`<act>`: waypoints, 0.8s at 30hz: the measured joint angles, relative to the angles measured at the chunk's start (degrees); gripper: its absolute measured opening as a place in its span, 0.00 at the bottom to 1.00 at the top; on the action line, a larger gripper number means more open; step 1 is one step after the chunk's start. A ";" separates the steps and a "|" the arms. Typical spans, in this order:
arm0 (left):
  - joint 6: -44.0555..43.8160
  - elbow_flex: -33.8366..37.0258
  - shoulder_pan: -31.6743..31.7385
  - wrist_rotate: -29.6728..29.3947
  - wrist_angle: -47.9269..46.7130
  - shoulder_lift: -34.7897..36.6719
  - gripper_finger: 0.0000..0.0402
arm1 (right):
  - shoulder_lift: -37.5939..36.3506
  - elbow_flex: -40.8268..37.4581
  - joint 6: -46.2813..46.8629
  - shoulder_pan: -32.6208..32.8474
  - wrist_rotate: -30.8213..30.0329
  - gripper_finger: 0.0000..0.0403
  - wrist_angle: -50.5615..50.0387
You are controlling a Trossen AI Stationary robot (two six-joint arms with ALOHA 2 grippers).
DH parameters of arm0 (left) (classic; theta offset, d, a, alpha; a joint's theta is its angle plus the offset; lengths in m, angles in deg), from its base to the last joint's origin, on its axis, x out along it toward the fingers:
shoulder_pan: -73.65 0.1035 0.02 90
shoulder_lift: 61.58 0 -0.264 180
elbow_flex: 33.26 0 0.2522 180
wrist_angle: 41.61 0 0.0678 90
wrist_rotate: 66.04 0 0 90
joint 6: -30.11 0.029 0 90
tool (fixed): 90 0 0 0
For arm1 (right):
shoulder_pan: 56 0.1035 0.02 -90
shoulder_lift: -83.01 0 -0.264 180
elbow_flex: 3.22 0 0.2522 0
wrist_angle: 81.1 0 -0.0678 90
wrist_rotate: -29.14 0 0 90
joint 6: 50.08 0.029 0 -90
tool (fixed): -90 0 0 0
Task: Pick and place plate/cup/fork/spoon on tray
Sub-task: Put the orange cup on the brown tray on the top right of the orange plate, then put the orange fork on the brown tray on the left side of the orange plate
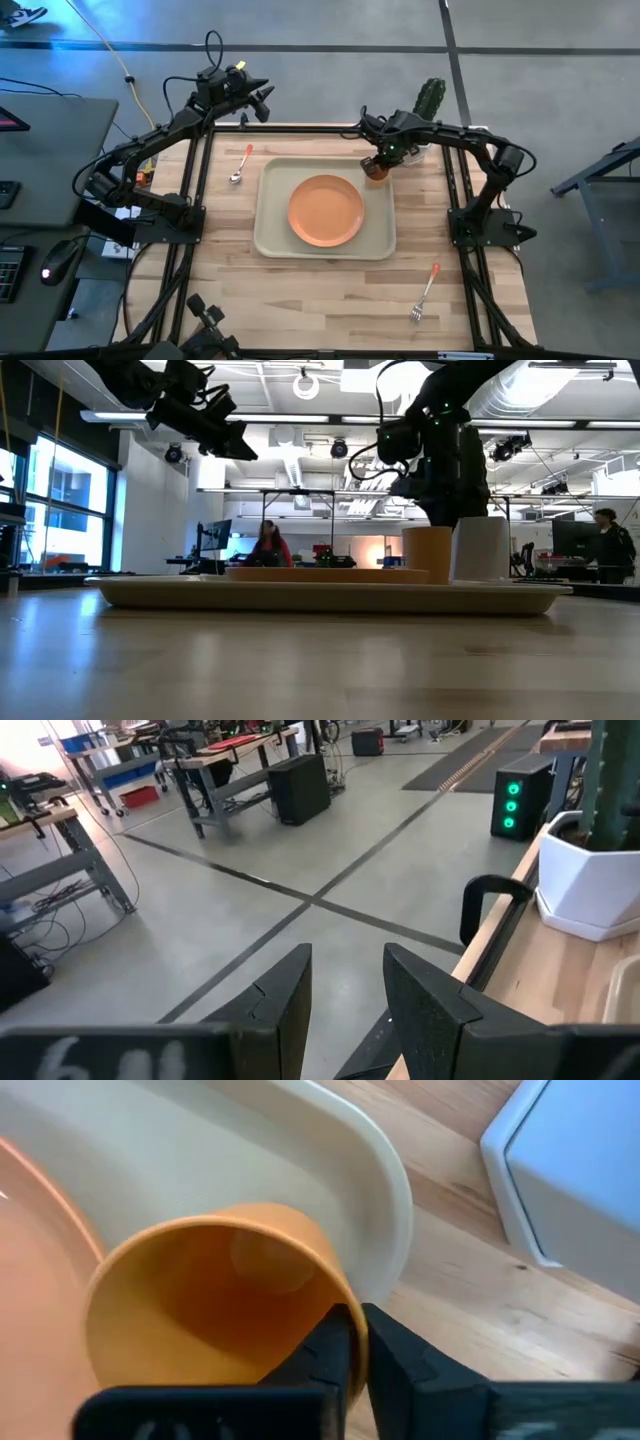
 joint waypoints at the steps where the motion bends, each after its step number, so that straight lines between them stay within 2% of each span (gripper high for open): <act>1: 0.18 0.00 0.00 0.00 -0.01 0.00 0.29 | 0.01 0.00 -0.02 -0.03 -0.02 0.08 0.03; 7: 0.23 0.00 0.00 0.00 -0.08 0.00 0.29 | -0.43 0.00 -2.39 -0.13 -0.73 0.25 0.27; 12: 0.15 0.00 0.02 -0.05 -0.91 0.00 0.29 | -2.82 0.00 -4.48 -0.56 -1.06 0.34 0.60; 16: 0.07 0.00 0.02 -0.07 -1.13 0.00 0.29 | -5.66 0.00 -5.97 -0.89 -1.59 0.38 1.40; 24: 0.10 0.00 0.02 -0.11 -1.58 -0.09 0.29 | -11.22 0.00 -8.73 -0.78 -4.89 0.39 -0.57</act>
